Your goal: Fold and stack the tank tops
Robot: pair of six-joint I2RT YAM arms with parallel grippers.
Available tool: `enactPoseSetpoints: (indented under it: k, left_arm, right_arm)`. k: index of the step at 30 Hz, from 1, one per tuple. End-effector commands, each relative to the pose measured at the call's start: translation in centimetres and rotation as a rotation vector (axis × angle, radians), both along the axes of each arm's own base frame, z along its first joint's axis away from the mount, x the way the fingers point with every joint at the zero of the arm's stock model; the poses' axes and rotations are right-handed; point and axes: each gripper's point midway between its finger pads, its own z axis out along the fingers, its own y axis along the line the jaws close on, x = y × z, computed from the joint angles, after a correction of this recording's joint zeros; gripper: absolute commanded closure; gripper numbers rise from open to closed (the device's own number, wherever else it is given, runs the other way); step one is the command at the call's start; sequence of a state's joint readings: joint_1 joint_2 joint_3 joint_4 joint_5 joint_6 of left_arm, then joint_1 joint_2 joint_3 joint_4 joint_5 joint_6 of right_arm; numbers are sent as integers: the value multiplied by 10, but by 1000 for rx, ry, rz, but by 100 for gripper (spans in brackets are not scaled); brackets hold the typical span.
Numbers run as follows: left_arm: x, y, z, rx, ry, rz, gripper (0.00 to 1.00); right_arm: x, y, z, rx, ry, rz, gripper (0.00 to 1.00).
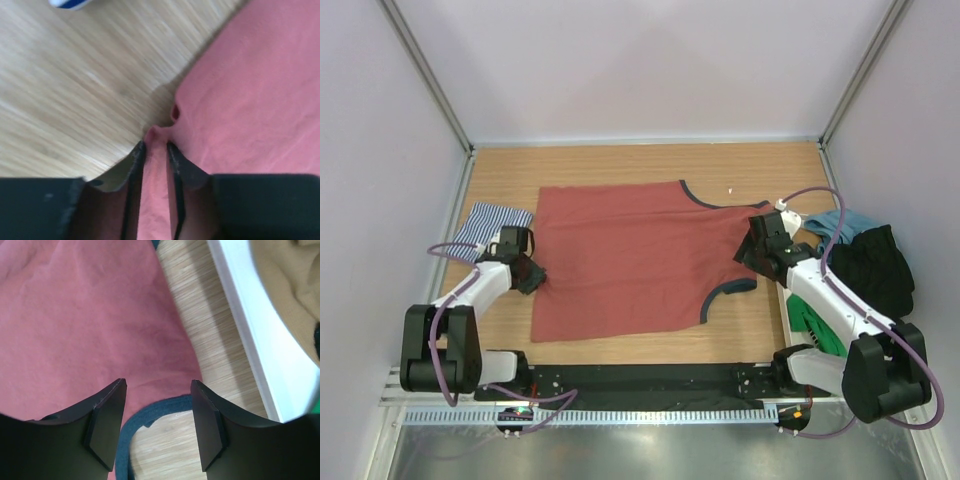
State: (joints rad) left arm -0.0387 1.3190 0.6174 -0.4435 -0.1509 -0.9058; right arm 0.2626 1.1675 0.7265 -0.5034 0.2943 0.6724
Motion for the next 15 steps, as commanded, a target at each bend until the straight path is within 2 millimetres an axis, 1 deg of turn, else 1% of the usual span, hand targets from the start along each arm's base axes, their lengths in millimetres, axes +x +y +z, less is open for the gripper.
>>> enactPoseSetpoints:
  k: [1, 2, 3, 4, 5, 6, 7, 8, 10, 11, 12, 13, 14, 15]
  left_arm:
    - [-20, -11, -9, -43, 39, -76, 71]
    - [-22, -8, -7, -32, 29, -65, 69]
    - [-23, -7, -5, -26, 20, -62, 60]
    - [-28, -5, -3, -18, 27, -55, 57]
    - [-27, -3, 5, -12, -4, -44, 53]
    - [-28, -2, 8, -2, -13, -38, 43]
    - [-31, -2, 11, 3, -15, -28, 39]
    - [-31, -3, 17, -7, -41, -10, 37]
    - [-36, -5, 21, -13, -45, -5, 35]
    - [-34, -6, 29, -18, -80, 4, 34]
    - [-35, -4, 33, -3, -85, 8, 34]
    - [-35, -3, 37, 4, -93, 15, 34]
    - [-35, -1, 43, 12, -112, 27, 34]
    - [-35, 3, 49, 28, -116, 41, 34]
  right_arm:
    - [-8, 10, 1, 2, 5, 70, 39]
    - [-9, 12, 0, 4, 5, 71, 39]
    - [-10, 13, -1, 3, 7, 76, 39]
    - [-10, 15, -1, 7, 3, 75, 39]
    - [-10, 15, -3, 10, 8, 73, 39]
    - [-10, 17, -4, 12, 9, 77, 39]
    - [-10, 18, -3, 13, 8, 82, 39]
    - [-10, 20, -3, 14, 8, 83, 40]
    - [-12, 23, -4, 13, 12, 95, 41]
    - [-13, 23, -5, 10, 15, 90, 43]
    - [-16, 24, -6, 7, 23, 95, 44]
    - [-18, 25, -7, 4, 27, 96, 46]
    - [-20, 26, -8, 8, 35, 85, 49]
    - [-24, 26, -10, 2, 53, 83, 50]
